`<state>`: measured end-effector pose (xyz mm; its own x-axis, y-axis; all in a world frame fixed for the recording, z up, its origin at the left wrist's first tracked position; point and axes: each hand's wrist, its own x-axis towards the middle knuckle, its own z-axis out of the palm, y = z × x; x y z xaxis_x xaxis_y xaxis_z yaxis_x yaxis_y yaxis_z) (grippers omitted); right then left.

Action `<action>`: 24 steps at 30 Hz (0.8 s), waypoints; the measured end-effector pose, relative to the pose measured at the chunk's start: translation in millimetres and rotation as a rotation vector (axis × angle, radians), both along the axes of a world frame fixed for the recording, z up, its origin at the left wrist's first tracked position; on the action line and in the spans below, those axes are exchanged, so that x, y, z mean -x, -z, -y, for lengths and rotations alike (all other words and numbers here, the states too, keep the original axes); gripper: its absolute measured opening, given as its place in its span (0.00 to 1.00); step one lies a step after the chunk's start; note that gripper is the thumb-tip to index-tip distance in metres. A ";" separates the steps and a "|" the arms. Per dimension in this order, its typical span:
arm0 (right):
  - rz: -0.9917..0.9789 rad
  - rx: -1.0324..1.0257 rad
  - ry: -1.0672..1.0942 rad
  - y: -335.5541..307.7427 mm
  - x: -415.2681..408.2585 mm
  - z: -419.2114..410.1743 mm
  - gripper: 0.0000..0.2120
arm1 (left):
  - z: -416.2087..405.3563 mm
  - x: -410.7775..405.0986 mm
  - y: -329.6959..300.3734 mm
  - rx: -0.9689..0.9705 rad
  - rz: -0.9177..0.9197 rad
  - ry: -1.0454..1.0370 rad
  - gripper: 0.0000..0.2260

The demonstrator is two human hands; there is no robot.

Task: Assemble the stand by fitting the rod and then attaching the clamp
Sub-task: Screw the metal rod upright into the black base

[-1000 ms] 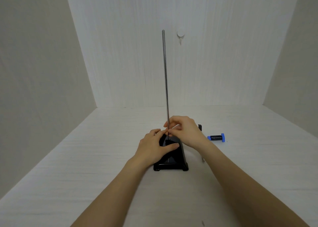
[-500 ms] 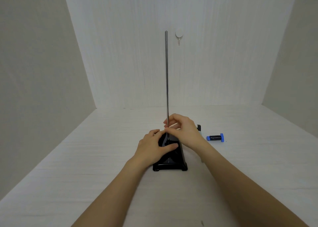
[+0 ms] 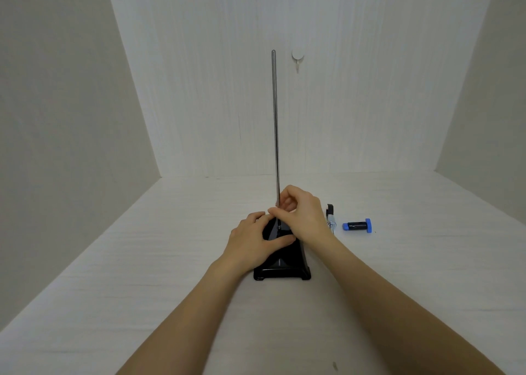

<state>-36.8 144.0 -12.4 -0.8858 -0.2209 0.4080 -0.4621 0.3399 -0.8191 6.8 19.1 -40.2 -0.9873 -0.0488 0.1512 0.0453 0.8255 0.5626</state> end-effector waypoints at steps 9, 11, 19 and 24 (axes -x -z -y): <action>0.066 0.058 -0.116 -8.4 0.8 -10.1 0.05 | 0.5 -0.4 0.5 0.003 0.023 -0.008 0.33; 0.042 0.054 -0.053 -6.9 1.9 -8.6 0.04 | 0.5 -0.4 0.5 0.006 0.029 -0.013 0.33; 0.029 0.040 -0.034 -5.6 1.5 -3.5 0.09 | 0.7 0.3 0.5 -0.002 0.027 -0.019 0.33; 0.211 0.135 -0.288 -16.3 2.8 -18.3 0.09 | 1.1 0.1 0.3 -0.006 0.029 -0.017 0.32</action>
<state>-39.6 162.3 4.0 -0.8633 -0.4294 0.2652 -0.3388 0.1034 -0.9352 6.8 18.0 -40.4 -0.9902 -0.0669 0.1222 0.0146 0.8224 0.5687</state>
